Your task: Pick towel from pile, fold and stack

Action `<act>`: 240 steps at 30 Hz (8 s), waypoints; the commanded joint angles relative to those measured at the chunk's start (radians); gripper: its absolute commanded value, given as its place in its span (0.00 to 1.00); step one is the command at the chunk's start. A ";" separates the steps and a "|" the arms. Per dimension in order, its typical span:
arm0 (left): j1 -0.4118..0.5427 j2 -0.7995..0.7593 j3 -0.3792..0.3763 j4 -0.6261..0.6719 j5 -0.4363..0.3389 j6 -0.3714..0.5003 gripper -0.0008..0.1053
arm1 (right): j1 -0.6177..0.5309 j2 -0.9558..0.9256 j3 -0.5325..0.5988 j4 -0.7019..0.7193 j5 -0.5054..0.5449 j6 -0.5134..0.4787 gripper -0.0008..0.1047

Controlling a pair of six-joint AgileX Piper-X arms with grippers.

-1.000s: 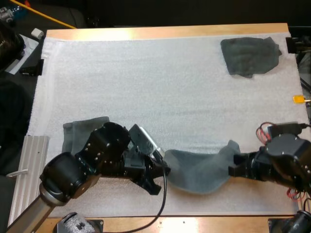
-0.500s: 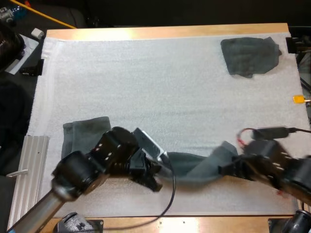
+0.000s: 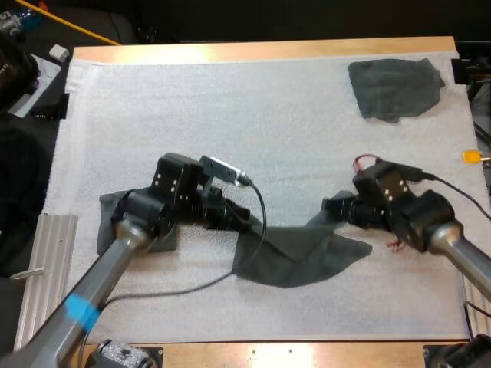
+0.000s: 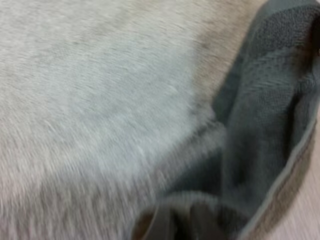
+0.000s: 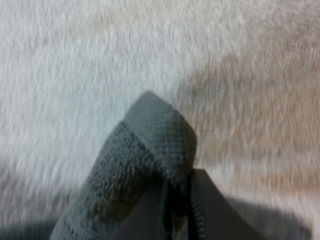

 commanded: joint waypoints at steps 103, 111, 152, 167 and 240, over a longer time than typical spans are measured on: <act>0.215 -0.541 0.096 0.417 0.017 0.141 0.62 | -0.243 -0.448 0.443 -0.021 -0.307 -0.022 0.58; 0.216 -0.539 0.095 0.401 0.027 0.136 0.62 | -0.250 -0.255 0.482 -0.215 -0.343 0.045 0.58; 0.213 -0.488 0.111 0.304 0.052 0.136 0.62 | -0.248 -0.081 0.466 -0.363 -0.372 0.082 0.01; 0.073 -0.215 0.220 0.089 0.110 0.079 0.63 | -0.247 -0.162 0.467 -0.220 -0.352 0.026 0.01; 0.018 0.072 0.224 -0.031 0.159 0.058 0.01 | -0.246 -0.236 0.456 -0.117 -0.445 -0.006 0.01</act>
